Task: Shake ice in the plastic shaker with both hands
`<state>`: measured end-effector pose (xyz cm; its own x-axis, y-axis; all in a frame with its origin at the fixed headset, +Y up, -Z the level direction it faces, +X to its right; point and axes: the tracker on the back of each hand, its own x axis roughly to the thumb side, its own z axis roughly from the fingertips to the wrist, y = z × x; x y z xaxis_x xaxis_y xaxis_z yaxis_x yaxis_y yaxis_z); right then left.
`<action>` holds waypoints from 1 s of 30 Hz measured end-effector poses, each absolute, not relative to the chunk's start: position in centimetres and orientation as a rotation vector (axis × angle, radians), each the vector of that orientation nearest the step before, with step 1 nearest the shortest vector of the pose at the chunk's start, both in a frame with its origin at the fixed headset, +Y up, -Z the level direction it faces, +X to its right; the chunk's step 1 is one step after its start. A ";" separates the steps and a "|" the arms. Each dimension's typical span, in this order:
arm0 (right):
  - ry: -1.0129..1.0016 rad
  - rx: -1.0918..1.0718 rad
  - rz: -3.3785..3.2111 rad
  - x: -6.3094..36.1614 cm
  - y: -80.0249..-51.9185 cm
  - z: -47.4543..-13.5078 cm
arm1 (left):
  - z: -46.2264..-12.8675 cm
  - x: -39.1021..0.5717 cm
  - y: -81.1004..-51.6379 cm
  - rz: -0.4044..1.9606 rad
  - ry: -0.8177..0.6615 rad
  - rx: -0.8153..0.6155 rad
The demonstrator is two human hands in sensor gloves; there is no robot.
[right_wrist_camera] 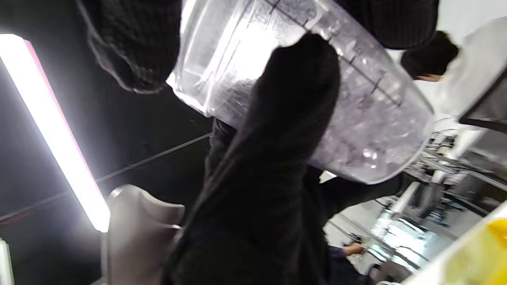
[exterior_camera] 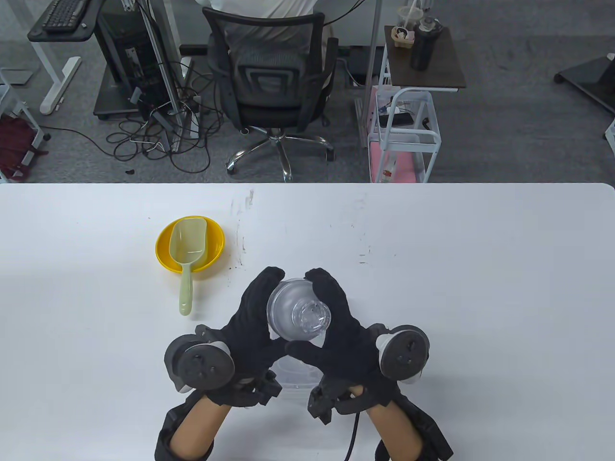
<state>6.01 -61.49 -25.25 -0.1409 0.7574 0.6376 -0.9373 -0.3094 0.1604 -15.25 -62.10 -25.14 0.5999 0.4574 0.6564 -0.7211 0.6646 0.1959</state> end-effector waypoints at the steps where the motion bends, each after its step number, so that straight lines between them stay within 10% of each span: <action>1: -0.337 0.693 1.796 5.9 -61.9 -25.5 | -25.5 -15.3 -62.5 0.692 -0.583 0.438; 5: -0.074 0.487 1.799 6.0 -63.2 -26.4 | -26.8 -15.2 -64.3 0.895 -0.522 0.084; 7: -0.121 0.586 1.737 6.5 -62.2 -26.1 | -26.8 -15.3 -64.2 0.936 -0.573 0.141; 13: -1.148 1.010 1.785 6.4 -56.4 -18.5 | -19.8 -14.4 -57.5 0.397 -0.653 1.045; 18: -0.430 0.908 1.643 6.4 -60.6 -24.2 | -24.2 -15.0 -61.6 0.793 -0.694 0.576; 22: -0.477 0.815 1.745 6.3 -61.4 -25.0 | -24.5 -15.5 -61.6 0.595 -0.604 0.614; 27: -0.084 0.545 1.677 6.1 -64.2 -26.6 | -26.3 -15.3 -63.2 0.724 -0.559 0.180; 30: -0.324 0.770 1.596 6.0 -62.3 -25.3 | -24.1 -15.1 -61.3 0.680 -0.615 0.442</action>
<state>6.05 -62.32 -25.27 -0.0039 0.7681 0.6403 -0.9572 -0.1883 0.2200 -15.07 -61.34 -24.13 0.6148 0.4435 0.6522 -0.6929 0.6986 0.1781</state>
